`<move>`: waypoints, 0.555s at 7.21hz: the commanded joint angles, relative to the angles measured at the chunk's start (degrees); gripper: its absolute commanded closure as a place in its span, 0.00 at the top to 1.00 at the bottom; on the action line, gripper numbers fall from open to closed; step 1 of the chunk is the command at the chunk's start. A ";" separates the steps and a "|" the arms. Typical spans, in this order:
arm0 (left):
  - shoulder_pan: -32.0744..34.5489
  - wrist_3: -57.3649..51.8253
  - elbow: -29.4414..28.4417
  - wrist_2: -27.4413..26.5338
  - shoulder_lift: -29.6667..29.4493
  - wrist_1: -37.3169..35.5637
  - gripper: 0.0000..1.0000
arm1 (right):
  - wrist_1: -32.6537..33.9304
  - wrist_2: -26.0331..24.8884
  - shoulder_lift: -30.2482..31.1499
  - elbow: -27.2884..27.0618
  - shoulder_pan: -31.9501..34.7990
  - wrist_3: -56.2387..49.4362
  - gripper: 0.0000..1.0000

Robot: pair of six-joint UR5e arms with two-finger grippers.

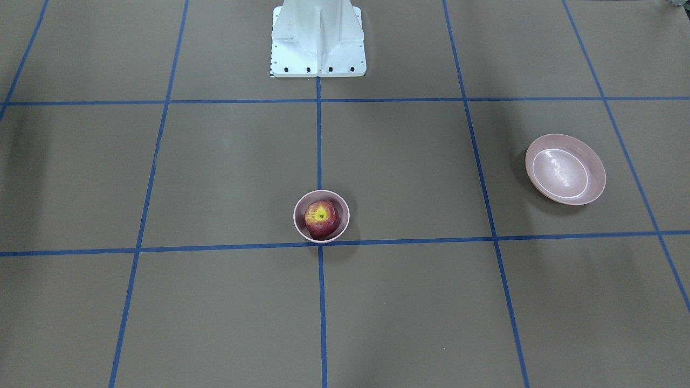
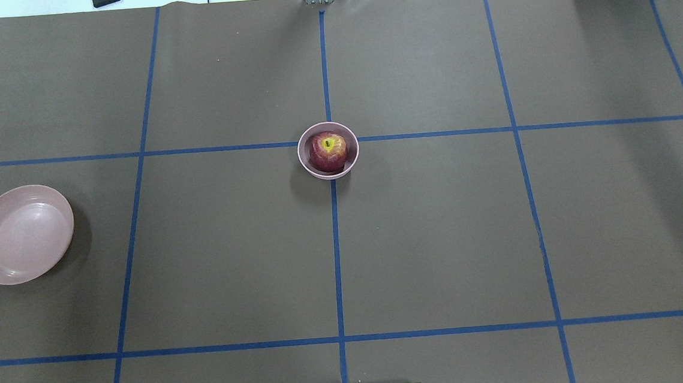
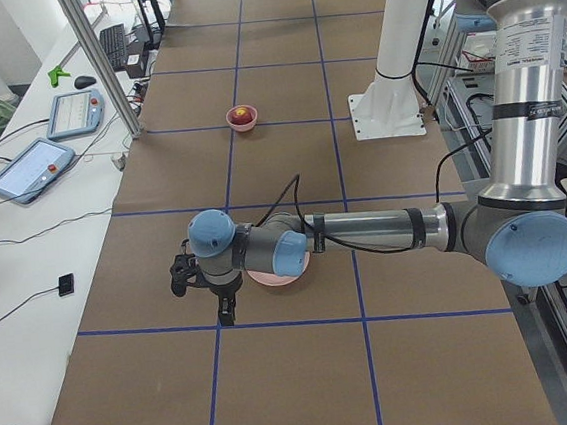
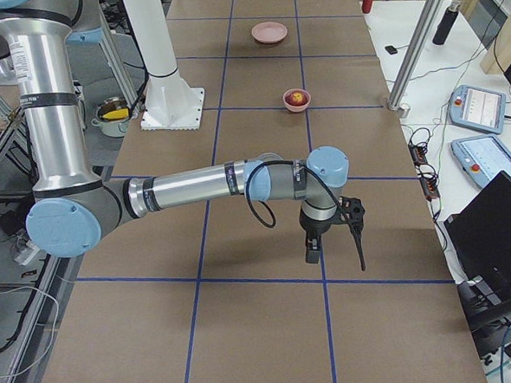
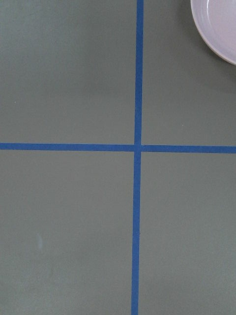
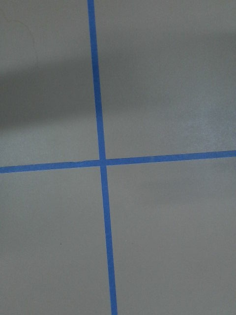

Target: Move apple from plate to bowl

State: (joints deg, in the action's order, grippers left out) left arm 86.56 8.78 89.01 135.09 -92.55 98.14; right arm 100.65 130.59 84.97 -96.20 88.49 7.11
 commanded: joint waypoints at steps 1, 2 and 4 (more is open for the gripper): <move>-0.24 -2.89 3.96 -5.16 -0.35 -6.45 0.99 | 0.78 -0.25 0.46 -0.22 -0.07 -0.69 1.00; -0.25 -2.98 4.76 -5.28 -0.70 -8.56 0.99 | 0.69 -0.25 0.81 0.13 -0.16 -0.69 1.00; 0.02 -4.28 4.60 -4.84 -0.10 -8.85 0.99 | 0.52 -0.16 0.90 2.14 -0.16 -0.78 1.00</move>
State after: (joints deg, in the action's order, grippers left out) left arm 86.50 5.48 93.59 130.15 -93.03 89.86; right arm 101.31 130.36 85.78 -95.25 88.35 6.41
